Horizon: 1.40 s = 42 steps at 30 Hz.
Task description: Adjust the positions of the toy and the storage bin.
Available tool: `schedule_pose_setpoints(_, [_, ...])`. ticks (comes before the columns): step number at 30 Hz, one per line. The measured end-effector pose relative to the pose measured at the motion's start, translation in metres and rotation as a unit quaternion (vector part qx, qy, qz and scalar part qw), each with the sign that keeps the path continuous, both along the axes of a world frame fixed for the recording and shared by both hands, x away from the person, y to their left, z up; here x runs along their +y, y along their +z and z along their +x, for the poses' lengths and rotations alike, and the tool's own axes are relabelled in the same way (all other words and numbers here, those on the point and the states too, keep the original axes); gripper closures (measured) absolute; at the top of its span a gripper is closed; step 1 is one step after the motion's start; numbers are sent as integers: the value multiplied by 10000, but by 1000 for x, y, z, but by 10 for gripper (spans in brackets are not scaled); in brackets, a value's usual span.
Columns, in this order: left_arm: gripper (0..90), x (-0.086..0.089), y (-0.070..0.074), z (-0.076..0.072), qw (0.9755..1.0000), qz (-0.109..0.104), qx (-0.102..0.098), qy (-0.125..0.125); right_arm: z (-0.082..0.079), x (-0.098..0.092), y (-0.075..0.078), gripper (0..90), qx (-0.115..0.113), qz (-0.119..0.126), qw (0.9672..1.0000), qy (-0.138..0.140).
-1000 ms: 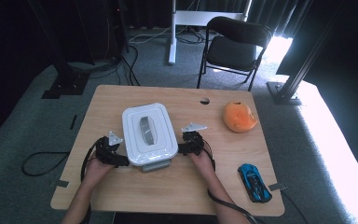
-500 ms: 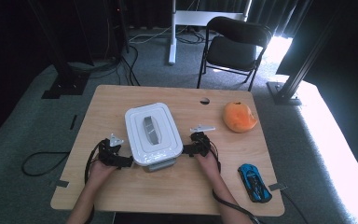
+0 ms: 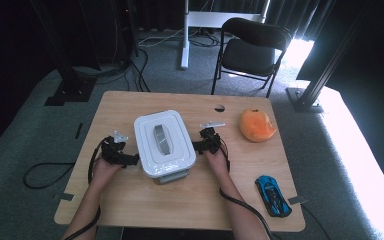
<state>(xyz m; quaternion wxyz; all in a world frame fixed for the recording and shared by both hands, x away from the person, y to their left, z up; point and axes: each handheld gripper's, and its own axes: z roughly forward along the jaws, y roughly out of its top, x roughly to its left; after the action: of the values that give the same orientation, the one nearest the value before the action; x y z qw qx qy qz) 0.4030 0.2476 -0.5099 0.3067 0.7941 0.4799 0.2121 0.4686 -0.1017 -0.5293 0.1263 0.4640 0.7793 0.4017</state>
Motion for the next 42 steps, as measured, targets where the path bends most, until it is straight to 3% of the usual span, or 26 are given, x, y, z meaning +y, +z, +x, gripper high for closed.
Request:
schedule_pose_setpoints(6, [12,-4,9,5,10000,16,-70,-20,12,9,5,170,44,8,10000,-42])
schedule_pose_setpoints(8, [12,-6,10,5,9999,-21,-85,-55,13,12,6,169,34,-58,10000,60])
schedule_pose_setpoints(15, [12,-12,11,1,9999,57,-116,-84,12,13,8,199,99,194,9995,235])
schedule_pose_setpoints(21, [13,-19,13,-6,9996,174,-191,-115,4,11,14,232,-120,122,9991,391])
schedule_pose_setpoints(26, [13,-26,12,-13,9992,286,-156,-227,-1,6,16,244,-147,75,9985,513])
schedule_pose_setpoints(33, [14,-34,13,-25,9988,308,-152,-336,-15,-2,19,265,-182,11,9971,744])
schedule_pose_setpoints(37, [14,-39,12,-34,9984,306,-143,-443,-25,-7,20,266,-320,-94,9962,804])
schedule_pose_setpoints(42, [14,-47,12,-46,9976,353,-186,-566,-39,-17,24,266,-388,8,9955,867])
